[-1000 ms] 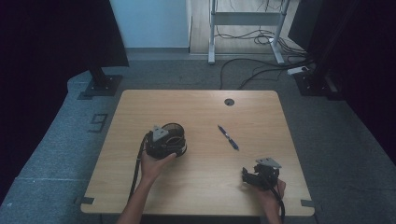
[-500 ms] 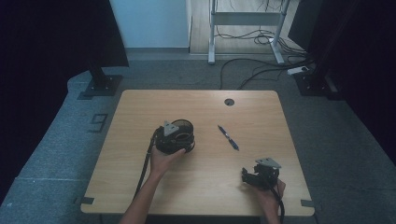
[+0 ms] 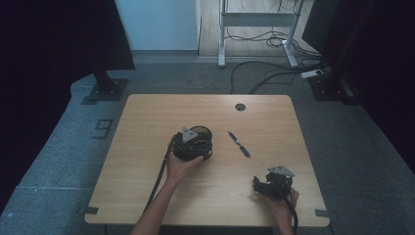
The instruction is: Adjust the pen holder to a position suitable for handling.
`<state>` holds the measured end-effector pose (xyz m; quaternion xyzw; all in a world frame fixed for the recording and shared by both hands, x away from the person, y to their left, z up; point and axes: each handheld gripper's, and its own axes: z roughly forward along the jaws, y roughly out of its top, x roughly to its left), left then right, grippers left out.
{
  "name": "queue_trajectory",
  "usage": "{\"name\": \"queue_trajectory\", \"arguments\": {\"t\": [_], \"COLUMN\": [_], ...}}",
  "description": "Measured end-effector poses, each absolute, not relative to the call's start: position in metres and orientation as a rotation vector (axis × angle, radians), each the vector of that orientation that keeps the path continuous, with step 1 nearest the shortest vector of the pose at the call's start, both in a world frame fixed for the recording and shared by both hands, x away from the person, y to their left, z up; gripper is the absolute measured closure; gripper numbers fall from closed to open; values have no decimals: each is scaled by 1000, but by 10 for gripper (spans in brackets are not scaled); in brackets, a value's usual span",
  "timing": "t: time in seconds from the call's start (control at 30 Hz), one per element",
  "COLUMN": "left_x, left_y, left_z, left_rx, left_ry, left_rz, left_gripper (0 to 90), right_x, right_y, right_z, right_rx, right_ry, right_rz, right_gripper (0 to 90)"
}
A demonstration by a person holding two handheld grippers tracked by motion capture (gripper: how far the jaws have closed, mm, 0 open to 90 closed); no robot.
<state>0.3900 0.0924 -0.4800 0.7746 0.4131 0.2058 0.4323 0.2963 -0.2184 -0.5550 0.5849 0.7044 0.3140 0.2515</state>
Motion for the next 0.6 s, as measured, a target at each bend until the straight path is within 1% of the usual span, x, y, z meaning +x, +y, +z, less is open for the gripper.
{"name": "queue_trajectory", "arguments": {"t": [0.23,0.6], "left_x": [397,399], "left_y": [81,75], "left_z": [-492,-500], "left_rx": [1959,1970], "left_ry": [1036,1046], "left_rz": [507,507], "left_gripper": [96,96], "right_x": [296,297], "right_y": [-218,-219], "right_z": [-555,-555], "right_rx": [1590,1587], "right_ry": [1917,1920], "right_rz": [855,856], "right_gripper": [117,117]}}
